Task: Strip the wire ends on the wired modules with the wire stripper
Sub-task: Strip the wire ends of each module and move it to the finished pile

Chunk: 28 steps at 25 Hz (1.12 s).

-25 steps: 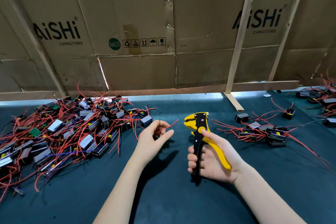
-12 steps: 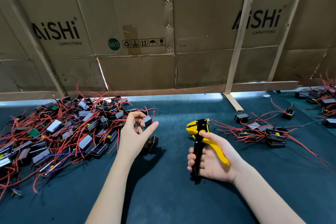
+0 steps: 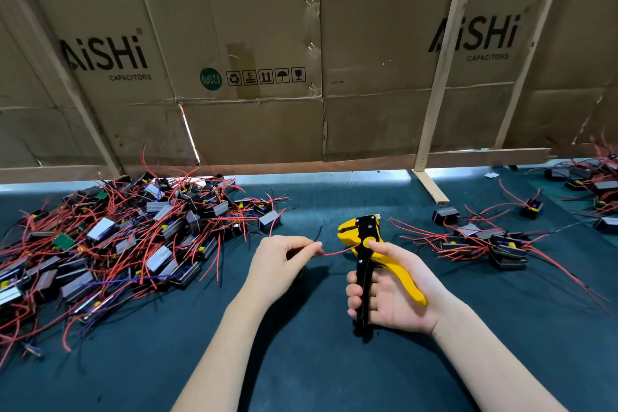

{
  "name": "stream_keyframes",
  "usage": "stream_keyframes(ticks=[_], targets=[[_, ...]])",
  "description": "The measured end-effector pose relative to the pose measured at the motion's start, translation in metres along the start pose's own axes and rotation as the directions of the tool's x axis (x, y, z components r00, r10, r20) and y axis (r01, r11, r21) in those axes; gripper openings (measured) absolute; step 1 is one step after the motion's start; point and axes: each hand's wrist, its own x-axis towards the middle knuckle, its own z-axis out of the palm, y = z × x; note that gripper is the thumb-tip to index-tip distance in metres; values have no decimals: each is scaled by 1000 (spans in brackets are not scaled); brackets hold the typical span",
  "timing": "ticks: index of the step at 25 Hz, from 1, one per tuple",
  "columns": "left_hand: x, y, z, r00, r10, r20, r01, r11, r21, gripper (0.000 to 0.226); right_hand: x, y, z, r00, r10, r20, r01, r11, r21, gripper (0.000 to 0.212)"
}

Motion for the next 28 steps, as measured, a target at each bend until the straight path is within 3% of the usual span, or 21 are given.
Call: stream_keyframes(ticks=[2, 3, 8, 28], targets=[[-1, -1, 0, 999, 19, -35, -10, 971, 239, 22, -1, 0, -1, 999, 7, 40, -6, 1000, -26, 51], [-1, -2, -2, 999, 12, -36, -2, 963, 270, 23, -2, 0, -1, 998, 14, 58, -12, 999, -40, 51], [1, -7, -5, 1000, -2, -6, 3, 972, 234, 10, -3, -1, -3, 994, 44, 100, -36, 997, -75, 53], [1, -3, -1, 995, 104, -4, -96, 937, 337, 23, -3, -3, -1, 990, 104, 96, -79, 970, -229, 49]])
